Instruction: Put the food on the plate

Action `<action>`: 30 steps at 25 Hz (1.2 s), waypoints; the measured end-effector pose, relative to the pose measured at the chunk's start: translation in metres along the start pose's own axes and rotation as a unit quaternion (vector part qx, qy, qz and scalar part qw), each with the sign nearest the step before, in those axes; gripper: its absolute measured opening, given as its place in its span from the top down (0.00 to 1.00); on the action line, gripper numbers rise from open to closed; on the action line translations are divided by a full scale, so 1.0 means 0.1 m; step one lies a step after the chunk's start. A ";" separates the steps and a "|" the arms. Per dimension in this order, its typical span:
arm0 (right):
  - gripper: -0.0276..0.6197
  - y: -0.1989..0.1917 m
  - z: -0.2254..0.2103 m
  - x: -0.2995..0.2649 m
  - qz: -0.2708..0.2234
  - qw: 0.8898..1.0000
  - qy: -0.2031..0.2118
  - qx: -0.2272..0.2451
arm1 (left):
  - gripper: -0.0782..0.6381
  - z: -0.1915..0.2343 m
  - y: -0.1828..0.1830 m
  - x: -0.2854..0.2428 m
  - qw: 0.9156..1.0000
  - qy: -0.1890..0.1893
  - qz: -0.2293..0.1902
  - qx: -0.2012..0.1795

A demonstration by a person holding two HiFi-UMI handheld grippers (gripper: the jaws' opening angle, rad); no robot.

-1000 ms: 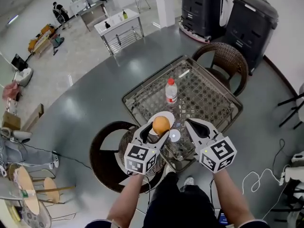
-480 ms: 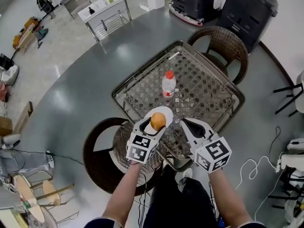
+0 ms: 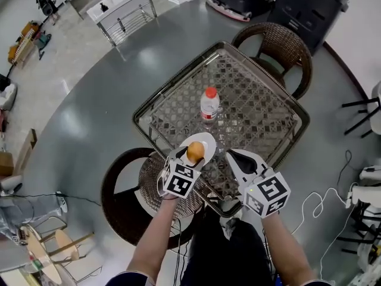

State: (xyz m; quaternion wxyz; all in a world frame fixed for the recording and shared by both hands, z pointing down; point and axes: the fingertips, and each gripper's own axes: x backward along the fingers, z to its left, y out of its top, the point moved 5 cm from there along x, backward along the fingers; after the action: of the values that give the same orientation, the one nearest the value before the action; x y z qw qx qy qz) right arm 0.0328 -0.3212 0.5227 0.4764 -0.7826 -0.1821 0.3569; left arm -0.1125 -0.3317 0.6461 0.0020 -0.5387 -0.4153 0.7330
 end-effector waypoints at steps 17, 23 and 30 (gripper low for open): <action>0.95 -0.07 -0.18 -0.03 0.012 1.000 -0.013 -0.014 | 0.49 -0.04 0.12 -0.37 0.997 -0.009 0.051 -0.052; 0.95 -0.09 -0.23 0.07 0.007 0.999 -0.024 -0.021 | 0.49 -0.10 0.19 -0.48 0.993 0.010 0.074 -0.094; 0.95 -0.11 -0.30 0.17 0.000 0.999 -0.035 -0.029 | 0.49 -0.11 0.22 -0.53 0.991 0.046 0.054 -0.112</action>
State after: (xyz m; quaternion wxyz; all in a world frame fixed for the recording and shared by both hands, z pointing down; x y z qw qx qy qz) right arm 0.0671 -0.3239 0.5347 0.4471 -0.7829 -0.2091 0.3788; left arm -0.0716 -0.3630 0.6736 -0.0792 -0.5903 -0.4642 0.6555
